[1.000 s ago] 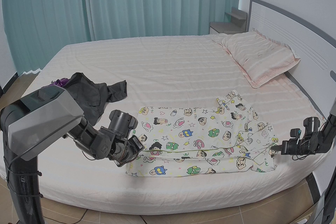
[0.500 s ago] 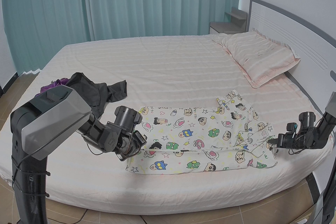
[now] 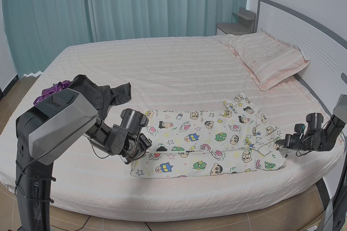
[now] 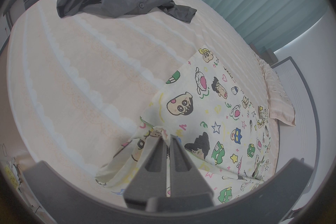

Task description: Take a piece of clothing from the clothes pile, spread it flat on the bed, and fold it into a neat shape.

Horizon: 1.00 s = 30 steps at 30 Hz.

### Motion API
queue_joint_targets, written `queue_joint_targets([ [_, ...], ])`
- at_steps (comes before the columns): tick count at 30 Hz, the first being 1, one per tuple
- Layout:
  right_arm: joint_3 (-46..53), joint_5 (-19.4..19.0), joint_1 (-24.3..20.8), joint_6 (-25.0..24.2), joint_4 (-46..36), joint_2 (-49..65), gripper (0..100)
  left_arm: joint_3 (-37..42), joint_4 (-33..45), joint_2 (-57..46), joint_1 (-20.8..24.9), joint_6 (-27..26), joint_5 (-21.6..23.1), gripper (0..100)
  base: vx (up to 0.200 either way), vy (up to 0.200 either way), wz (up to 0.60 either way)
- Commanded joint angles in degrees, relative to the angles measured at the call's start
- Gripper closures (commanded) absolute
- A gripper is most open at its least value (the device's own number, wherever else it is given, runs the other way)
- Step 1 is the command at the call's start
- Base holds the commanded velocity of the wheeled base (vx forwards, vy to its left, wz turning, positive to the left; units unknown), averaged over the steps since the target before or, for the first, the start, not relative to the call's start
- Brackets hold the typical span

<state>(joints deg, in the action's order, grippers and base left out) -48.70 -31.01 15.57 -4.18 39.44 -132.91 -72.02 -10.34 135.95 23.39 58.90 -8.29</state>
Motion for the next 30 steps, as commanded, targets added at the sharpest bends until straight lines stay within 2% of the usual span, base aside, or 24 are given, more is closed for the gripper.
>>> queue_joint_targets([
  [1, -1.2, 0.3, -0.6, -0.6, 0.0, -1.0, 100, -1.3, 0.8, 0.6, -0.3, 0.1, -0.1, 100, 0.0, 0.0, 0.0],
  [7, -2.8, 0.9, -1.4, -2.8, 0.0, -1.0, 100, -3.8, 2.8, 1.8, -0.7, 0.0, -0.9, 100, 0.0, 0.0, 0.0],
  [15, -3.6, 1.2, -1.7, -3.0, -0.1, -1.6, 100, -6.0, 6.4, 2.3, -0.7, 0.0, -1.0, 100, 0.0, 0.0, 0.0],
  [16, -3.9, 1.5, -1.8, -3.0, 0.0, -2.0, 0, -6.4, 6.5, 2.5, -0.6, 0.0, -1.0, 100, 0.0, 0.0, 0.0],
  [17, -3.9, 1.5, -1.8, -3.0, 0.0, -2.2, 0, -6.5, 6.6, 2.5, -0.6, 0.0, -1.0, 100, 0.0, 0.0, 0.0],
  [18, -4.2, 1.5, -1.9, -3.1, -0.1, -2.2, 0, -6.7, 6.7, 2.6, -0.6, 0.0, -1.0, 0, 0.0, 0.0, 0.0],
  [26, -3.4, 1.8, -1.6, -7.9, 0.0, 0.6, 0, -7.5, 8.6, 2.5, -1.2, 0.4, -1.0, 0, 0.0, 0.0, 0.0],
  [28, -2.3, 3.7, -1.4, -11.0, 0.0, 2.7, 0, -6.8, 8.6, 1.5, -1.9, 1.0, -1.0, 0, 0.0, 0.0, 0.0],
  [30, -0.7, 6.8, -1.9, -16.3, 0.0, 5.2, 0, -5.1, 8.6, -0.8, -2.7, 1.7, -0.5, 0, 0.0, 0.0, 0.0],
])
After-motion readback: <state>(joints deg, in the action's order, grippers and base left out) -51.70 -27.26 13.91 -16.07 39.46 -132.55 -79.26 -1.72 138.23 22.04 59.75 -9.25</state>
